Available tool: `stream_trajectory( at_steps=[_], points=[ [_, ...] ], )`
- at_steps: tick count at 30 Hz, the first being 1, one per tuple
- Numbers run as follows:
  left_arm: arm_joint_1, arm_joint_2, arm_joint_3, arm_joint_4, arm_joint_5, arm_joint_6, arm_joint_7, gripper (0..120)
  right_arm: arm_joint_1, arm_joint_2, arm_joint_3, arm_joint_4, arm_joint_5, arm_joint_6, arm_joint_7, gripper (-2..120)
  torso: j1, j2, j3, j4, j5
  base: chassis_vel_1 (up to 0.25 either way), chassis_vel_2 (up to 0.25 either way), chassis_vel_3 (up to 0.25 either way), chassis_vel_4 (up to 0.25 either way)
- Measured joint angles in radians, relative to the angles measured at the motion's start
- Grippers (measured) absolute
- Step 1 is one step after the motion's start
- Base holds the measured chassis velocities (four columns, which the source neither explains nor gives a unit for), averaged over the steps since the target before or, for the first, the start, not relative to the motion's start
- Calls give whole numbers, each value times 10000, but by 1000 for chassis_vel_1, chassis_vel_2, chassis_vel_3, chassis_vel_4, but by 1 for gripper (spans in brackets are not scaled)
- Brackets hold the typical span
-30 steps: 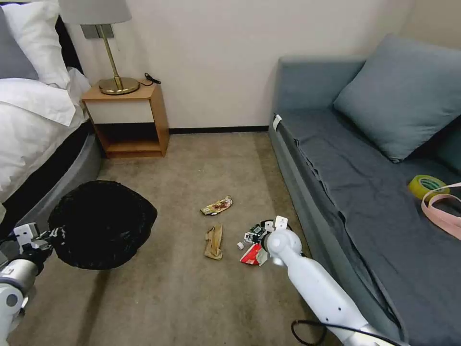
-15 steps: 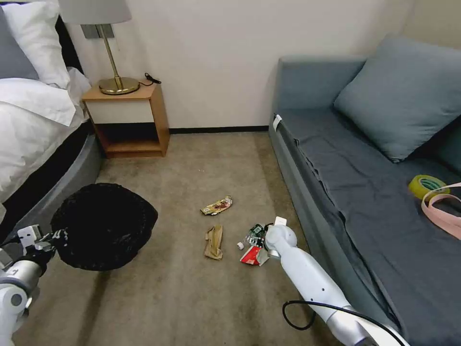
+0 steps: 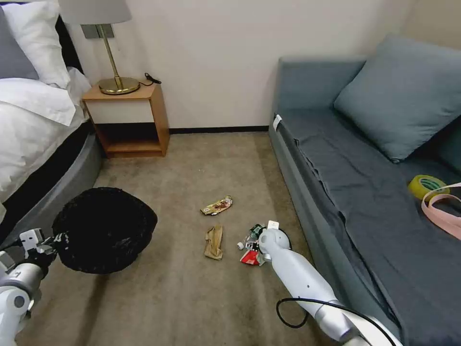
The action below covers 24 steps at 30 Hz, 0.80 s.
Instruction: Pick up the trash bin, then pick up the garbage on the floor and place it into the trash bin.
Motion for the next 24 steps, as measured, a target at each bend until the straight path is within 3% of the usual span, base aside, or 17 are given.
stream_trajectory(
  at_steps=[6, 24],
  points=[
    [20, -77, -28, -50, 42, 0, -1, 3, -46, -4, -54, -76, -148, -3, -74, 90, 0, 0, 0, 0, 0, 0, 0, 0, 0],
    [387, -238, -344, -305, 23, -49, 43, 2, -142, -19, -173, -403, -713, 202, -516, 22, -1, 2, -1, 0, 0, 0, 0, 0, 0]
  ],
)
